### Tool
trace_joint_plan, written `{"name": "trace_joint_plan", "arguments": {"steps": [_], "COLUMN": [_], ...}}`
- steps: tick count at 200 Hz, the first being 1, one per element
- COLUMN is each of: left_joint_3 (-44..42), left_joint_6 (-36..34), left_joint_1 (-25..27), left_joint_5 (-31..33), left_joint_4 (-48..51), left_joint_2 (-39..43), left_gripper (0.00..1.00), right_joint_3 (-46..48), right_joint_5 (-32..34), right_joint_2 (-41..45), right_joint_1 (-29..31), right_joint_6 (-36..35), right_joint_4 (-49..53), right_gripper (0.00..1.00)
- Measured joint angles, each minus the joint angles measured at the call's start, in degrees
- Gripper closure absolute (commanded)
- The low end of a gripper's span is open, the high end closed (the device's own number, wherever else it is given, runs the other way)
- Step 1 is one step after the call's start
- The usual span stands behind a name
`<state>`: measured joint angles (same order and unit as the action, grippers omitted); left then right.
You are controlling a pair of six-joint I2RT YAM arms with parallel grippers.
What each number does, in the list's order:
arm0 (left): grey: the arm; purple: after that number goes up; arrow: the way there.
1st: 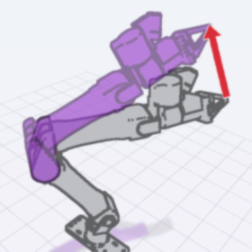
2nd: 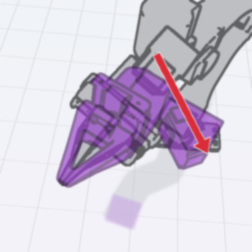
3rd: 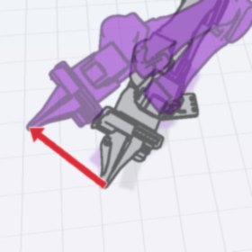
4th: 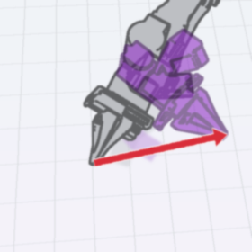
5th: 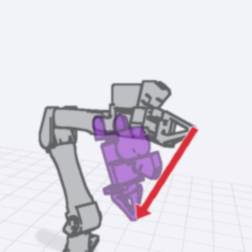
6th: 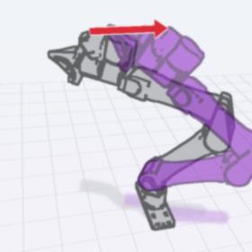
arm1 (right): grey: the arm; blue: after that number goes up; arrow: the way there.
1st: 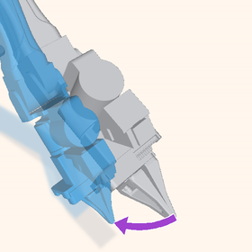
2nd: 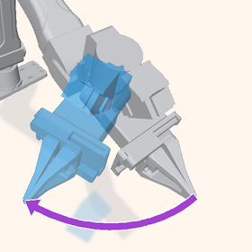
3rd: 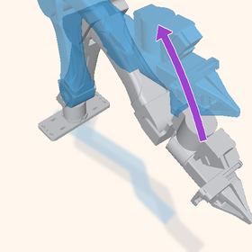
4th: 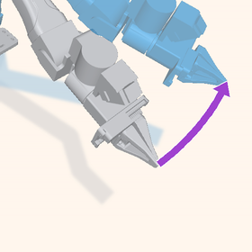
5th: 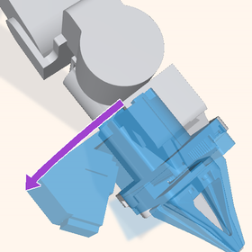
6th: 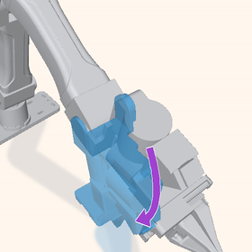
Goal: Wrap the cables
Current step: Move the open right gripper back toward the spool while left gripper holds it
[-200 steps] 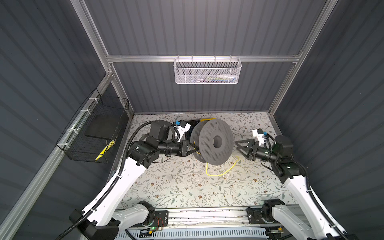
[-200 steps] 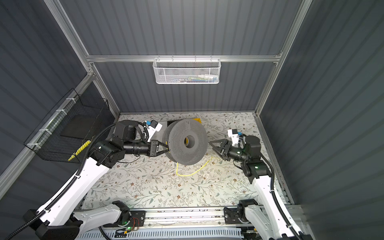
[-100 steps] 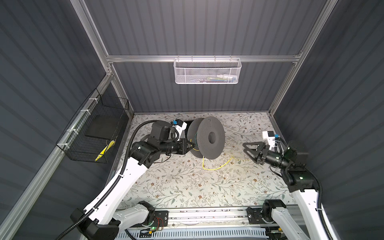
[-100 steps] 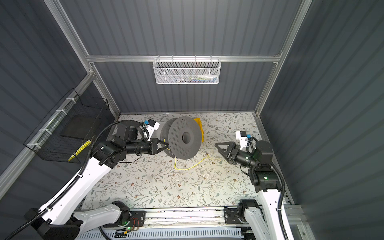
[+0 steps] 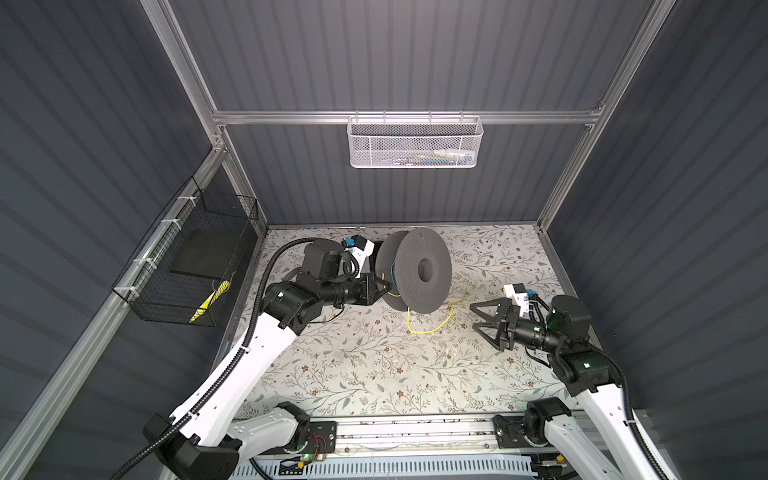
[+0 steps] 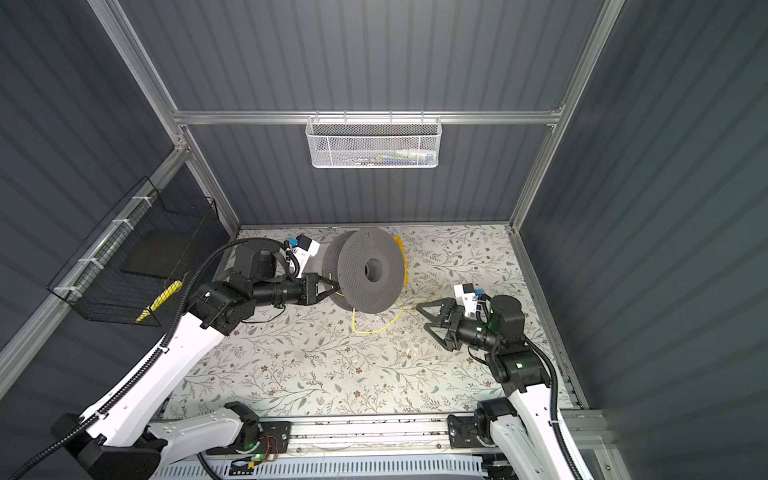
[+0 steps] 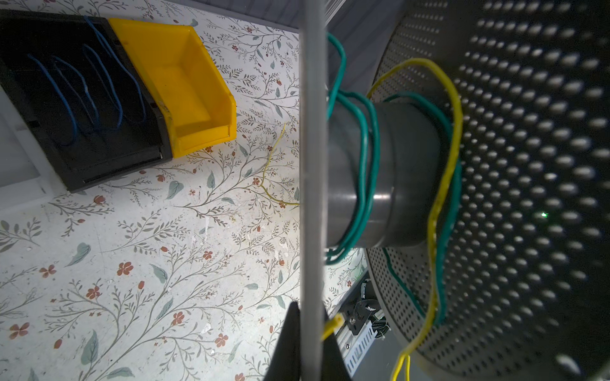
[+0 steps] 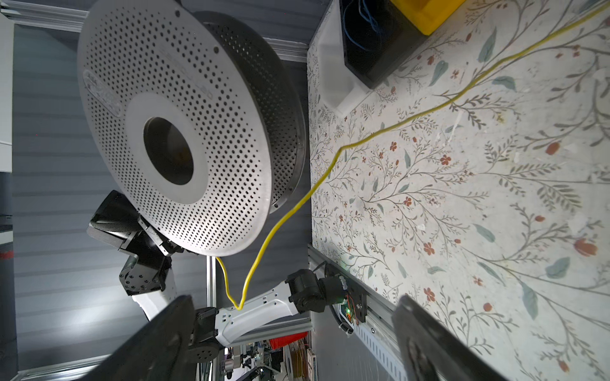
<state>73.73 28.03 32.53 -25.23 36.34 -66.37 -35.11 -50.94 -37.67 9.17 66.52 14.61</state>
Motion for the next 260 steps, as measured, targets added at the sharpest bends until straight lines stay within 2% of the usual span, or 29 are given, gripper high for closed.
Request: {"name": "trace_joint_plan", "arguments": {"steps": [55, 93, 132, 215, 260], "left_joint_3": [0.0, 0.17, 1.2, 3.65, 4.28], "left_joint_6": [0.04, 0.0, -0.02, -0.22, -0.42], "left_joint_1": [0.0, 0.0, 0.0, 0.0, 0.0], "left_joint_5": [0.02, 0.57, 1.14, 2.19, 2.62], "left_joint_4": [-0.07, 0.04, 0.07, 0.04, 0.31], "left_joint_2": [-0.55, -0.57, -1.01, -2.19, -2.71], "left_gripper": [1.0, 1.0, 1.0, 1.0, 1.0], "right_joint_3": [-5.42, -10.64, -11.63, -10.47, -12.24], "right_joint_5": [-1.64, -4.52, -7.02, -8.79, -8.68], "right_joint_2": [-10.23, -16.52, -21.49, -21.97, -24.79], "right_joint_1": [0.0, 0.24, 1.11, 3.67, 4.52], "right_joint_6": [0.44, 0.55, 0.59, 0.52, 0.55], "right_joint_4": [-2.62, -4.66, -6.16, -7.17, -8.0], "right_gripper": [0.01, 0.07, 0.13, 0.1, 0.19]}}
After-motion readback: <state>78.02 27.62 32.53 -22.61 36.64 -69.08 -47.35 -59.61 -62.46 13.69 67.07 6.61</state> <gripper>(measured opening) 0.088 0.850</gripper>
